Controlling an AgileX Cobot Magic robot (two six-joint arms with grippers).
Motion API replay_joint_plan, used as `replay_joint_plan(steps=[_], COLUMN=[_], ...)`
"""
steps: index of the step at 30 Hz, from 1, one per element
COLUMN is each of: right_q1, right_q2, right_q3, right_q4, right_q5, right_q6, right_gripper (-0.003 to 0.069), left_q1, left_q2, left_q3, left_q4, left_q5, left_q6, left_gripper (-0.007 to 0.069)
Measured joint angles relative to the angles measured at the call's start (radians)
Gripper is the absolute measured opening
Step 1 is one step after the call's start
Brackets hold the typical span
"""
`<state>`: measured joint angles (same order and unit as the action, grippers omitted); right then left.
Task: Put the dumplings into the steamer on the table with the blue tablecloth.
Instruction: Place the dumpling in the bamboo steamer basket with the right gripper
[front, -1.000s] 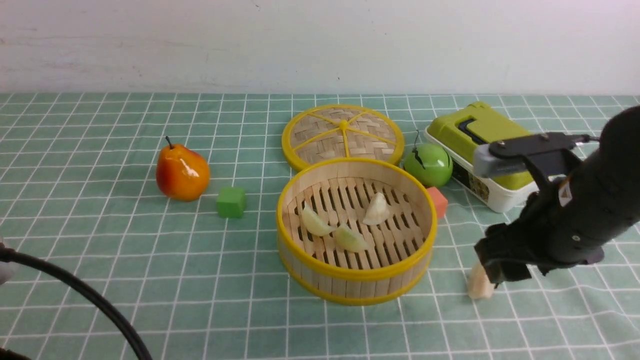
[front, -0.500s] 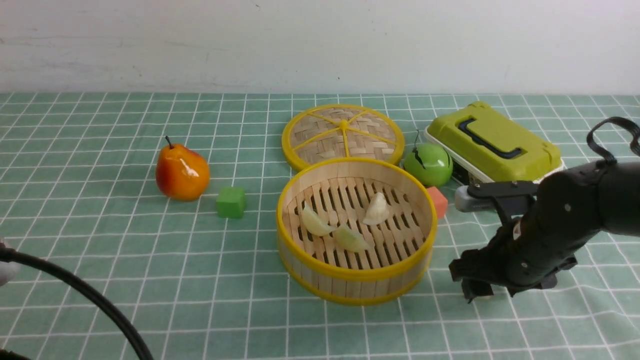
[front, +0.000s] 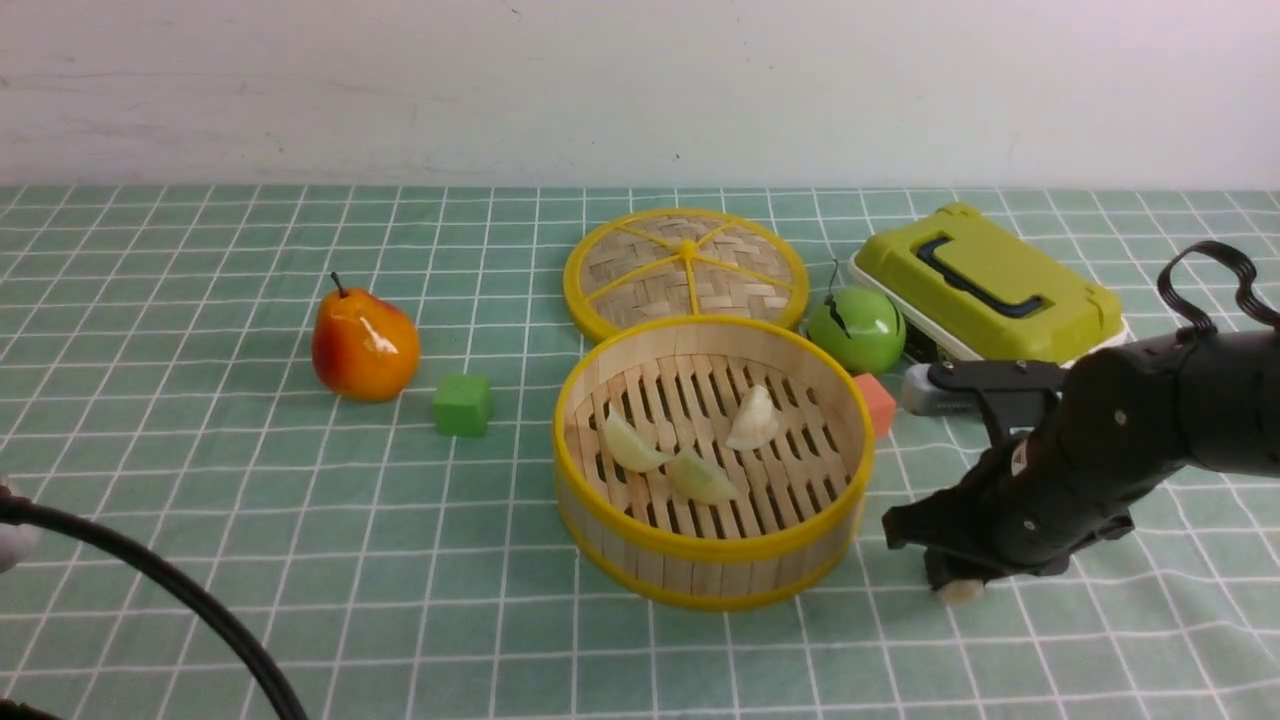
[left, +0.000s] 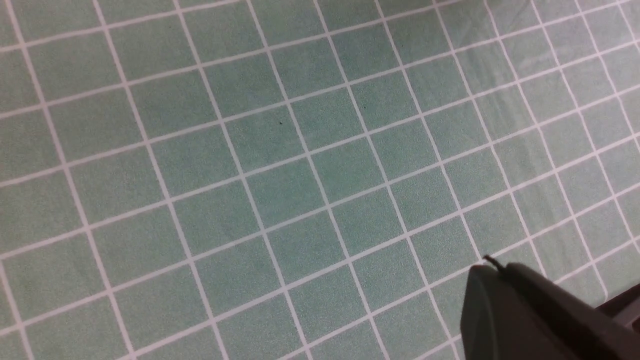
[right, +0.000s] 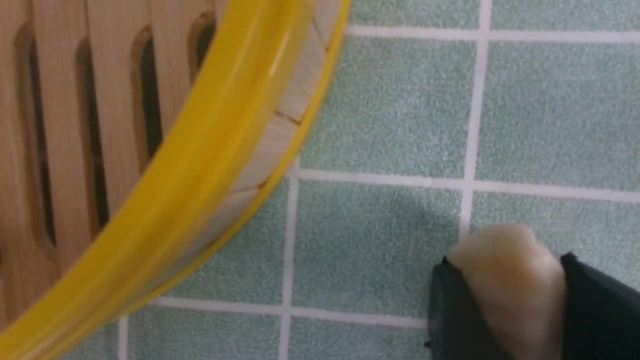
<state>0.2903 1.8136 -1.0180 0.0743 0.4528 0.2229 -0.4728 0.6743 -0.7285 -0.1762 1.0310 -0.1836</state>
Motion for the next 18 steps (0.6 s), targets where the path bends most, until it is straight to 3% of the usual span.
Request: replay_joint_plan(steps=[8, 13, 18], right_q1=[0.0, 0.031, 0.115], right_q2=[-0.045, -0.127, -0.08], right_q3=[-0.052, -0.243, -0.41], right_q4=[-0.033, -0.025, 0.02], right_q5=[0.105, 0.27, 0.333], right_q6=[-0.012, -0.12, -0.175], right_gripper=[0.0248, 0.0246, 0.0246], left_q1=[0.0, 0.0, 0.0], left_q2=[0.0, 0.0, 0.0], left_q3=[0.0, 0.0, 0.0], left_q4=[-0.001, -0.013, -0.019], left_q5=[0.0, 0.0, 0.0], left_q6=[0.0, 0.0, 0.0], left_gripper=[0.0004, 0.0007, 0.0012])
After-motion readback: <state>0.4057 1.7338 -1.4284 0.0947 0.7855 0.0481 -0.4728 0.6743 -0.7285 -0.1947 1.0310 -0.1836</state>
